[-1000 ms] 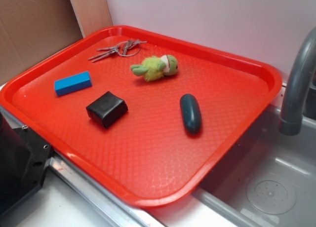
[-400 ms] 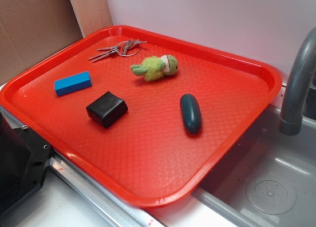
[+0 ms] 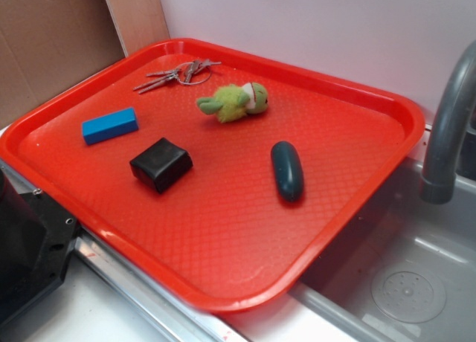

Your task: Grab the plastic pickle.

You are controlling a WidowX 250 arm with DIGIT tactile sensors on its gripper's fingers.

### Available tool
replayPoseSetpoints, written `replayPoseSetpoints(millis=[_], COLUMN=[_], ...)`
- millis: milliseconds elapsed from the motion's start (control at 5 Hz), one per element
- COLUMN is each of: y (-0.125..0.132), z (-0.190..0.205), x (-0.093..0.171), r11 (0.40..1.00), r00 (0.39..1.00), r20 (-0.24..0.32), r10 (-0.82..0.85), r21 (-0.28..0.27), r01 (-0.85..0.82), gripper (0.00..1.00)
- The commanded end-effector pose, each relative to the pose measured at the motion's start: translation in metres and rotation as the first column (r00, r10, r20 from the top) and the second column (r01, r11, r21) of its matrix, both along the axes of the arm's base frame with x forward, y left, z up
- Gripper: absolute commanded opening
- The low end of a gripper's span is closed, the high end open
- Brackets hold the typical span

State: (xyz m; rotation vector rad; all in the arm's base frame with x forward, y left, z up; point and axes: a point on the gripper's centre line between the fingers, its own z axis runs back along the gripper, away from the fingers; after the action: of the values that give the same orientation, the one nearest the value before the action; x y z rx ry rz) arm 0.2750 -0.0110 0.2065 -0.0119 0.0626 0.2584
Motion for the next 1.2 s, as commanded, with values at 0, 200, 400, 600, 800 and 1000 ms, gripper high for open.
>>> replayPoseSetpoints(millis=[0, 200, 400, 600, 800, 1000], y=[-0.082, -0.111, -0.138, -0.138, -0.138, -0.087], z=[0.020, 0.025, 0.015, 0.015, 0.015, -0.003], x=[-0.027, -0.046, -0.047, -0.047, -0.047, -0.077], r11=[0.995, 0.985, 0.965, 0.965, 0.965, 0.993], r00=[0.988, 0.977, 0.959, 0.959, 0.959, 0.992], r20=[0.131, 0.153, 0.125, 0.125, 0.125, 0.120], r10=[-0.079, -0.151, -0.255, -0.255, -0.255, -0.039], r21=[-0.043, -0.059, -0.022, -0.022, -0.022, -0.103], r01=[0.086, 0.162, 0.259, 0.259, 0.259, 0.051], gripper=[1.00, 1.00, 1.00, 1.00, 1.00, 1.00])
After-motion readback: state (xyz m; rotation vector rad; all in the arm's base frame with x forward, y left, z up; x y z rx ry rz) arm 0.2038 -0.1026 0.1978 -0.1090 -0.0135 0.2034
